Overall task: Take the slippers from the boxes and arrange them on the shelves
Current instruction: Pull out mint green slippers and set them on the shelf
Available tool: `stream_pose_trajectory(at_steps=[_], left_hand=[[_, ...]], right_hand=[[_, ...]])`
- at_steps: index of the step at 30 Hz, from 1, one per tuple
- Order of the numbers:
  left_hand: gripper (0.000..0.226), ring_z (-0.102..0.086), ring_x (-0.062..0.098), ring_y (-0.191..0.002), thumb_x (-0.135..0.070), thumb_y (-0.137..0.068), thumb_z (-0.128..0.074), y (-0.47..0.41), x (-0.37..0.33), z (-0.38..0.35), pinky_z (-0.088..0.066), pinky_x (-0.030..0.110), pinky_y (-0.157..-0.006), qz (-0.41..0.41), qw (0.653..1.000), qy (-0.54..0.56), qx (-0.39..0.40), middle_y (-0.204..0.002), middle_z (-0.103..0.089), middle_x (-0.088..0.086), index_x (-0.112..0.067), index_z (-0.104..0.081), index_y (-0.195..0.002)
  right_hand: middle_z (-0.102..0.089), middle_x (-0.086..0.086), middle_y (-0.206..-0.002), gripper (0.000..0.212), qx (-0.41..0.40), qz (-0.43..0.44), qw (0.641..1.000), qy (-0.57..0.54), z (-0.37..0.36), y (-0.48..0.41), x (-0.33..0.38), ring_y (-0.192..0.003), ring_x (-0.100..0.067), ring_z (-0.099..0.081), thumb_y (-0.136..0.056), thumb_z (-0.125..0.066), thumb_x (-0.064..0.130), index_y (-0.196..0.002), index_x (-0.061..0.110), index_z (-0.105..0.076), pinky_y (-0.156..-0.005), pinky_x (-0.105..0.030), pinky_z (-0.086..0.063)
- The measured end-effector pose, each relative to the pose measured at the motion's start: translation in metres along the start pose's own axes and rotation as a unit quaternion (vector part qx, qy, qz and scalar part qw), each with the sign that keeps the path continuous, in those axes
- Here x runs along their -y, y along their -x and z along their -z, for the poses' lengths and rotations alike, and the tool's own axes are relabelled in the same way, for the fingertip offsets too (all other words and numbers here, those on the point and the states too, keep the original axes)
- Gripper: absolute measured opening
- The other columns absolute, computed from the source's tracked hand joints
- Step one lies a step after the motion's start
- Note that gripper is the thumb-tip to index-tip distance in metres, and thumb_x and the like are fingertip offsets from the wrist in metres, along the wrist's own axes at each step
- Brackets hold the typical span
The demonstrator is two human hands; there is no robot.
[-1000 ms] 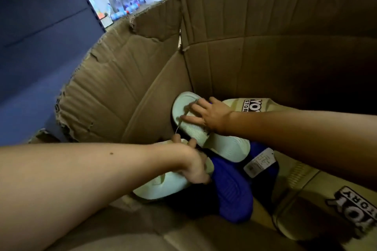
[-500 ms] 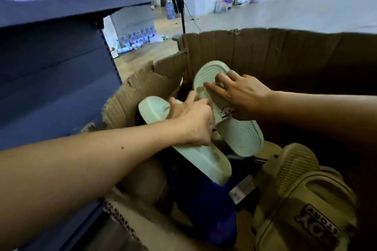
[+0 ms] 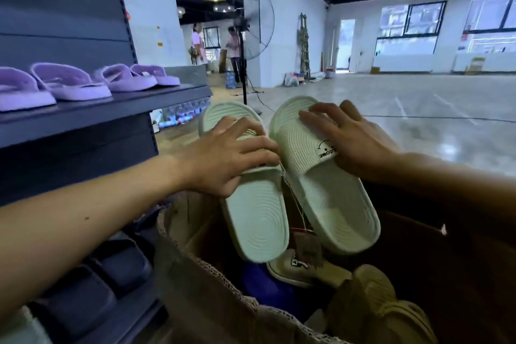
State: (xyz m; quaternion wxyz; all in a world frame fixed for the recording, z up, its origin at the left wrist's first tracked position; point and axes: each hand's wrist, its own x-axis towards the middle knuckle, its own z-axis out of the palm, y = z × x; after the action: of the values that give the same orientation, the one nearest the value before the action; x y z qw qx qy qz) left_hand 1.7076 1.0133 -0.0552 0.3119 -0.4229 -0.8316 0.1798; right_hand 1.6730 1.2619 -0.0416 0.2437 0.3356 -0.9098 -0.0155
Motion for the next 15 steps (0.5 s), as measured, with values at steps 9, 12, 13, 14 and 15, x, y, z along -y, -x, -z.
stream_pose_trajectory(at_steps=[9, 12, 13, 14, 15], left_hand=[[0.037, -0.041, 0.024, -0.126, -0.017, -0.097, -0.028, 0.093, 0.029, 0.085, -0.028, 0.041, -0.107, 0.037, 0.998, 0.003, -0.05, -0.135, -0.042, 0.002, -0.012, -0.038, -0.132], [0.035, -0.041, 0.023, -0.126, -0.016, -0.099, -0.027, 0.124, 0.038, 0.113, -0.026, 0.034, -0.111, 0.053, 0.997, 0.012, -0.049, -0.133, -0.042, 0.004, -0.009, -0.039, -0.131], [0.035, -0.041, 0.023, -0.126, -0.019, -0.1, -0.023, 0.136, 0.039, 0.12, -0.026, 0.033, -0.11, 0.049, 0.998, 0.003, -0.037, -0.133, -0.042, 0.003, -0.009, -0.039, -0.131], [0.038, -0.041, 0.022, -0.126, -0.022, -0.101, -0.019, 0.148, 0.037, 0.124, -0.028, 0.034, -0.109, 0.044, 0.999, -0.008, -0.022, -0.133, -0.042, 0.002, -0.01, -0.039, -0.131], [0.04, -0.041, 0.021, -0.126, -0.025, -0.101, -0.015, 0.16, 0.033, 0.127, -0.03, 0.036, -0.107, 0.042, 0.999, -0.016, -0.006, -0.134, -0.042, 0.001, -0.012, -0.039, -0.131]], right_hand=[[-0.038, -0.006, -0.145, 0.074, -0.114, 0.104, 0.98, -0.124, 0.052, -0.051, 0.06, -0.119, -0.034, -0.036, -0.078, -0.061, -0.007, -0.143, 0.016, -0.034, -0.095, -0.05, -0.039], [-0.038, -0.006, -0.145, 0.071, -0.101, 0.148, 0.973, -0.146, 0.064, -0.071, 0.084, -0.121, -0.029, -0.035, -0.081, -0.067, 0.018, -0.143, 0.017, -0.033, -0.096, -0.039, -0.033], [-0.038, -0.005, -0.145, 0.07, -0.091, 0.165, 0.971, -0.145, 0.067, -0.076, 0.092, -0.12, -0.027, -0.035, -0.08, -0.065, 0.024, -0.143, 0.018, -0.033, -0.095, -0.034, -0.031], [-0.04, -0.005, -0.144, 0.071, -0.089, 0.182, 0.969, -0.143, 0.068, -0.08, 0.102, -0.118, -0.028, -0.036, -0.078, -0.065, 0.027, -0.142, 0.018, -0.036, -0.093, -0.032, -0.031], [-0.044, -0.006, -0.141, 0.07, -0.093, 0.204, 0.964, -0.142, 0.067, -0.083, 0.114, -0.114, -0.03, -0.04, -0.075, -0.065, 0.026, -0.14, 0.016, -0.04, -0.091, -0.034, -0.033]])
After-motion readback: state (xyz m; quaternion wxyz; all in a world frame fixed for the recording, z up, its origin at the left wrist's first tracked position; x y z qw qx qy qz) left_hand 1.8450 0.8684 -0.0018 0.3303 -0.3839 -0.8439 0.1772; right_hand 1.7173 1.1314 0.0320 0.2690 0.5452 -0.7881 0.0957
